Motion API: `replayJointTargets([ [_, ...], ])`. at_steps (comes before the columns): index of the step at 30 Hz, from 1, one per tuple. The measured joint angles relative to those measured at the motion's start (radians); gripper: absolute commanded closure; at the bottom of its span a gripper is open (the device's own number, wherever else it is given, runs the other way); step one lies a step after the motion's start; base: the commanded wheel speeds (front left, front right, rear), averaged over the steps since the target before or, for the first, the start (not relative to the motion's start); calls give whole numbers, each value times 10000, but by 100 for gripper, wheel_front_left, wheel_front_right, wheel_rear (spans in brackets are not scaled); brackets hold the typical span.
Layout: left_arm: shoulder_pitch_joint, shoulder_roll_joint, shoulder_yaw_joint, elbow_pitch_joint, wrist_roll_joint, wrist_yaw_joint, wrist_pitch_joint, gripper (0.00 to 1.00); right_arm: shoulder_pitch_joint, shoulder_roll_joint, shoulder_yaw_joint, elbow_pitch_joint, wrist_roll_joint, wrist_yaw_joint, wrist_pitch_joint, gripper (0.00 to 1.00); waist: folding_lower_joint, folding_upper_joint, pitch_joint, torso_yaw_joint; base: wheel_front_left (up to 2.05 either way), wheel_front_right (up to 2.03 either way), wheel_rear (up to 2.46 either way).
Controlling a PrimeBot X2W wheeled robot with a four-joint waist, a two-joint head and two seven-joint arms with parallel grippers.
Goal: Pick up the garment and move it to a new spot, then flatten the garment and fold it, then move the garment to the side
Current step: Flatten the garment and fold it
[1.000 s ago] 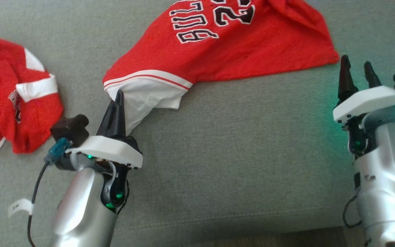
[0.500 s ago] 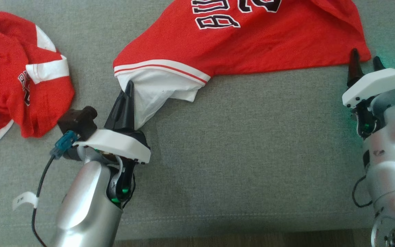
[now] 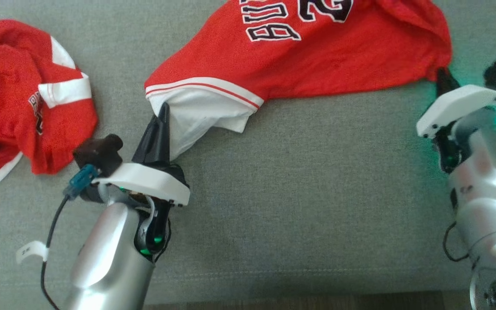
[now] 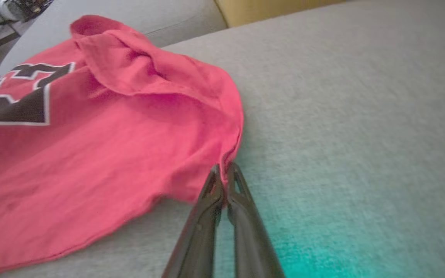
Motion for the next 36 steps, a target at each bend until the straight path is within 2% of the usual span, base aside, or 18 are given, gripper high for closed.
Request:
replayJointTargets([
  [4, 6, -8, 347, -42, 4, -42, 0, 100, 34, -82, 1310, -301, -33, 0, -274, 100, 0, 0, -375, -66, 0, 0, 0],
  [8, -8, 40, 713, -276, 107, -280, 0, 100, 43, -339, 3051, -1156, 359, 2, -374, 100, 0, 0, -943, -157, 0, 0, 0],
  [9, -8, 40, 713, -276, 107, -280, 0, 100, 43, -339, 3051, -1156, 359, 2, -374, 100, 0, 0, -943, -157, 0, 0, 0],
  [14, -204, 320, 1083, -594, 19, -456, 0, 100, 88, -1110, 4454, -2606, 1586, 2, -320, 100, 0, 0, -1786, -309, 0, 0, 0],
  [19, -725, 533, 1306, -1486, -305, -523, 397, 100, 394, -1850, 5003, -4289, 3103, 2, 454, 100, 0, 0, -2678, -456, 0, 0, 0],
  [24, -658, 807, 1547, -2704, -704, -345, 1371, 100, 1122, -2867, 4922, -5726, 3919, 2, 1793, 100, -1, 1, -3479, -631, 0, 0, 0],
  [29, 7, 1170, 1513, -4351, -790, -150, 2433, 100, 1941, -3256, 3931, -7695, 4861, 2, 3716, 100, -1, 1, -3859, -900, 0, 0, 0],
  [33, 434, 1400, 1471, -5547, -980, 63, 3350, 100, 2313, -3369, 2767, -9131, 4416, 2, 5066, 100, -1, 1, -3864, -1097, 0, 0, 0],
  [36, 58, 1597, 1262, -6065, -1014, 98, 4103, 100, 2297, -3306, 2000, -9958, 3662, 2, 5954, 100, -1, 1, -3622, -1132, 0, 0, 0],
])
